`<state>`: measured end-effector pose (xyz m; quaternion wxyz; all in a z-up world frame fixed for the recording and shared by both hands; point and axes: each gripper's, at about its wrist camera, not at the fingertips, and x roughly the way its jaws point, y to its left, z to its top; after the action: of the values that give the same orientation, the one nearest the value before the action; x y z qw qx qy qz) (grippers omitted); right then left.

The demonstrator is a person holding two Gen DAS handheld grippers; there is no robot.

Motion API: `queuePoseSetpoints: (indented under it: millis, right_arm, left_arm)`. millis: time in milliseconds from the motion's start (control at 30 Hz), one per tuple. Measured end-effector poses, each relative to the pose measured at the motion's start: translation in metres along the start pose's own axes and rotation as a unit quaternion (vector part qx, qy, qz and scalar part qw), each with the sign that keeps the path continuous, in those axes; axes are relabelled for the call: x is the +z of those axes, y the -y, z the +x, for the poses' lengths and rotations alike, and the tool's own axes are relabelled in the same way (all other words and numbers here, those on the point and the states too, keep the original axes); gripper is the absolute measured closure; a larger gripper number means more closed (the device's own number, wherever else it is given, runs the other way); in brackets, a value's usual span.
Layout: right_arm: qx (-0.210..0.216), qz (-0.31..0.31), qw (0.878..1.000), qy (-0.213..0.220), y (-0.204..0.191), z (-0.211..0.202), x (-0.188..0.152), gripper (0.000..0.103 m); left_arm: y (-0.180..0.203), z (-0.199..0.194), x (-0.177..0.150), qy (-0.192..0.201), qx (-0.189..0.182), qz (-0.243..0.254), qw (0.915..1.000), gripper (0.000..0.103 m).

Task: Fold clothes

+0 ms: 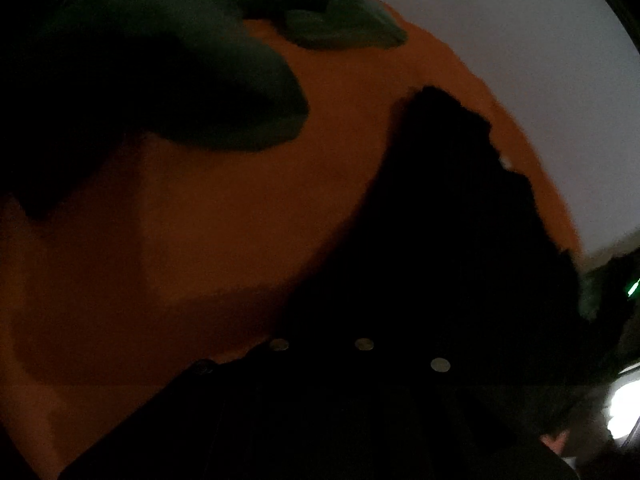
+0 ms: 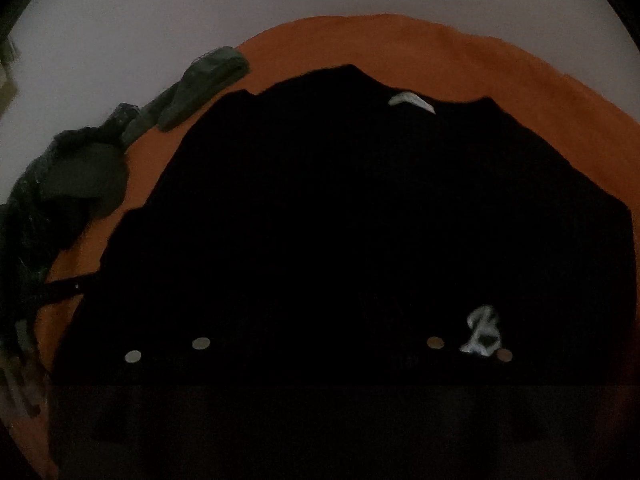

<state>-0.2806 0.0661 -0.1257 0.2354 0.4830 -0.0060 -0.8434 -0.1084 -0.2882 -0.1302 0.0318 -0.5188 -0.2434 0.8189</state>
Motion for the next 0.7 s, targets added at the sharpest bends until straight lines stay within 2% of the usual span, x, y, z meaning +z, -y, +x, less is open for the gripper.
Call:
queuePoseSetpoints:
  millis: [67,133,200,233,300,333,400,433,500,567,600,700]
  right_arm:
    - [0.007,0.019,1.000,0.020,0.007,-0.012,-0.002,0.046]
    - [0.039,0.046,0.997,0.051,0.010,-0.028,0.004,0.043]
    - [0.102,0.059,0.991,0.060,-0.002,-0.029,0.016,0.043]
    - [0.148,0.059,0.986,0.054,-0.014,-0.025,0.022,0.043]
    - [0.212,0.055,0.975,0.036,-0.045,-0.010,0.030,0.043]
    - [0.234,0.053,0.971,0.007,-0.064,0.003,0.030,0.043]
    - [0.259,0.054,0.964,-0.031,-0.091,0.025,0.030,0.043]
    - [0.270,0.054,0.960,-0.049,-0.104,0.036,0.030,0.043]
    - [0.258,0.056,0.962,-0.068,-0.120,0.057,0.031,0.045]
    - [0.246,0.072,0.963,-0.086,-0.125,0.081,0.037,0.066]
    - [0.246,0.082,0.963,-0.079,-0.122,0.078,0.035,0.097]
    - [0.244,0.111,0.962,-0.055,-0.114,0.065,0.026,0.098]
  left_arm:
    - [-0.003,-0.003,0.001,0.004,-0.007,-0.003,1.0000,0.097]
    - [-0.007,-0.004,0.001,0.003,0.004,0.004,1.0000,0.085]
    - [-0.010,0.000,0.002,-0.006,-0.009,0.003,0.9999,0.083]
    - [-0.011,-0.001,0.002,-0.005,-0.012,0.000,0.9999,0.083]
    - [-0.010,-0.003,0.003,0.003,-0.018,-0.005,0.9998,0.083]
    - [-0.008,-0.006,0.002,0.013,-0.023,-0.005,0.9996,0.083]
    - [-0.001,-0.011,0.000,0.033,-0.025,0.002,0.9991,0.083]
    - [0.002,-0.012,-0.001,0.037,-0.024,0.006,0.9990,0.079]
    - [0.006,-0.009,-0.002,0.033,-0.023,0.014,0.9991,0.072]
    - [0.010,-0.001,-0.003,0.014,-0.020,0.019,0.9995,0.072]
    - [0.011,0.004,-0.004,0.005,-0.018,0.022,0.9996,0.072]
    - [0.014,0.015,-0.002,-0.006,0.009,0.034,0.9994,0.072]
